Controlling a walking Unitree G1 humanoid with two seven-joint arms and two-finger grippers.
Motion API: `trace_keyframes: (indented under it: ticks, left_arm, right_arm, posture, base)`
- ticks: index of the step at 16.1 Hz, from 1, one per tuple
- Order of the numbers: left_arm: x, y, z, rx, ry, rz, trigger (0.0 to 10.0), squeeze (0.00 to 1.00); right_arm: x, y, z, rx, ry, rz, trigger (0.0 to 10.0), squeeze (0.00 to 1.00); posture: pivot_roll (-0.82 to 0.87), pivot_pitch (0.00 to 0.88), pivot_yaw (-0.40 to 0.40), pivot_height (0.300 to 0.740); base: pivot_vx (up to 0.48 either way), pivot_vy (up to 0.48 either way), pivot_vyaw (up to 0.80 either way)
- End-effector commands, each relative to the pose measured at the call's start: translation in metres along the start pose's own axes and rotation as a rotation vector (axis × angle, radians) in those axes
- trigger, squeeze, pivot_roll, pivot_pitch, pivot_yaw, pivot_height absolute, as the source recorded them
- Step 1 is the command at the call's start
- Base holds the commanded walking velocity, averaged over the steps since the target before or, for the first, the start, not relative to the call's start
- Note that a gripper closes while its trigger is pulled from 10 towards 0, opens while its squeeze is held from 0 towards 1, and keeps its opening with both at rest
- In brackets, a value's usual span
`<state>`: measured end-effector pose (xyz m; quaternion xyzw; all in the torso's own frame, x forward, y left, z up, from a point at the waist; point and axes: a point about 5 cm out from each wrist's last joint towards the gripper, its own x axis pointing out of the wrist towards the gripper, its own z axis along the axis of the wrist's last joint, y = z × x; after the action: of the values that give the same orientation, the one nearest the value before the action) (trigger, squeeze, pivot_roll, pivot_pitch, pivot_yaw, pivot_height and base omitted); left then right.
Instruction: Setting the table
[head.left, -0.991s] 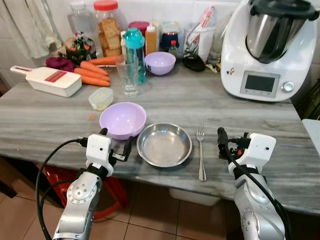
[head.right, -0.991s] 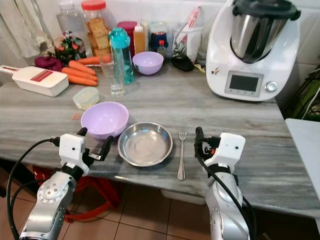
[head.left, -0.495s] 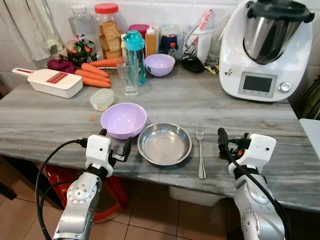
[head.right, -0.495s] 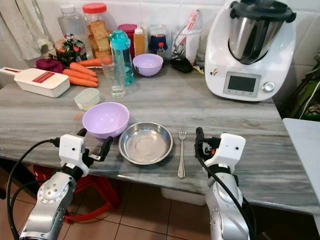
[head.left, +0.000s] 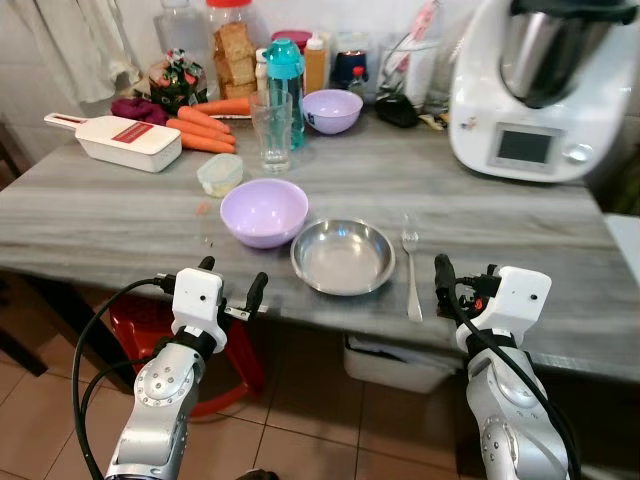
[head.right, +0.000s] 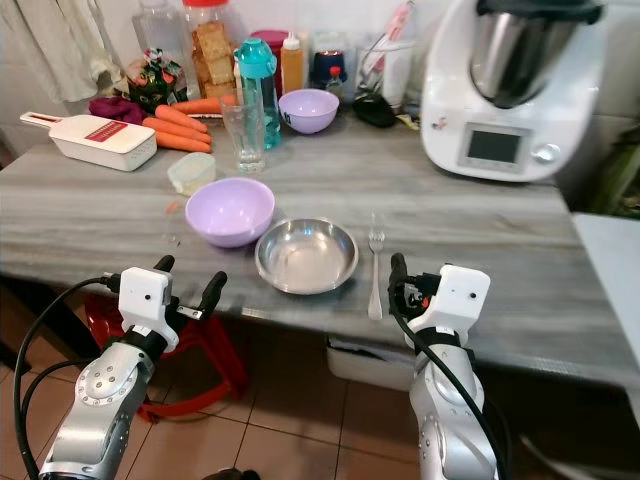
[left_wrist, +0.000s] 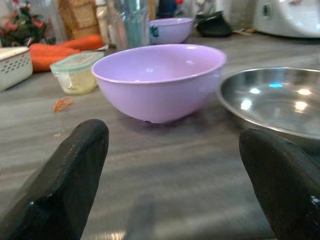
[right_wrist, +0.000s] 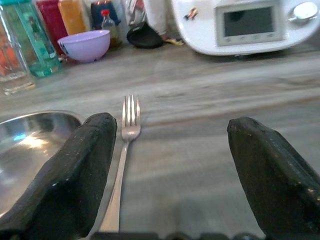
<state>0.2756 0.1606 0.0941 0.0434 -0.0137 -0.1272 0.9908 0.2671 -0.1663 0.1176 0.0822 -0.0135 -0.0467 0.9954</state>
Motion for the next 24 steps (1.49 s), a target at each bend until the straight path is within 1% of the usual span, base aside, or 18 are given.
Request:
trace_keyframes:
  ticks: [1, 7, 11, 14, 16, 20, 22, 24]
  left_arm:
    - [0.0, -0.001, 0.0, 0.011, 0.008, -0.012, 10.0, 0.0]
    - [0.001, -0.002, 0.0, 0.011, 0.007, -0.021, 10.0, 0.0]
    - [0.001, -0.003, 0.0, 0.009, 0.006, -0.024, 10.0, 0.0]
    - [0.002, -0.005, 0.0, 0.01, 0.005, -0.026, 10.0, 0.0]
    - [0.001, -0.005, 0.0, 0.011, 0.005, -0.027, 10.0, 0.0]
    - [0.002, -0.005, 0.0, 0.016, 0.004, -0.031, 10.0, 0.0]
    - [0.002, -0.006, 0.001, 0.017, -0.009, -0.048, 10.0, 0.0]
    - [0.002, -0.007, 0.004, -0.005, -0.036, -0.071, 10.0, 0.0]
  right_arm:
    - [0.0, -0.001, -0.002, 0.0, 0.008, -0.005, 10.0, 0.0]
    - [-0.001, 0.002, -0.004, -0.01, 0.009, 0.011, 10.0, 0.0]
    - [0.0, 0.0, -0.006, -0.02, 0.024, 0.004, 10.0, 0.0]
    - [0.001, -0.002, -0.008, 0.006, 0.035, -0.004, 10.0, 0.0]
    - [0.0, -0.001, -0.012, 0.028, 0.055, 0.006, 10.0, 0.0]
    - [0.0, 0.003, -0.013, 0.027, 0.061, 0.02, 10.0, 0.0]
    - [0.0, 0.002, -0.012, 0.03, 0.056, 0.023, 10.0, 0.0]
    - [0.001, 0.002, -0.012, 0.032, 0.051, 0.025, 10.0, 0.0]
  posture:
    - [-0.01, 0.0, 0.034, 0.74]
    - [0.0, 0.0, 0.034, 0.74]
    - [-0.01, 0.0, 0.032, 0.74]
    - [-0.01, 0.0, 0.031, 0.74]
    - [-0.01, 0.0, 0.031, 0.74]
    - [0.0, 0.0, 0.031, 0.74]
    - [0.0, 0.0, 0.031, 0.74]
    - [0.0, 0.0, 0.031, 0.74]
  base:
    - [-0.345, 0.0, 0.0]
    - [-0.339, 0.0, 0.0]
    - [-0.333, 0.0, 0.0]
    - [-0.337, 0.0, 0.0]
    - [-0.336, 0.0, 0.0]
    - [-0.333, 0.0, 0.0]
    - [0.0, 0.0, 0.0]
    - [0.0, 0.0, 0.0]
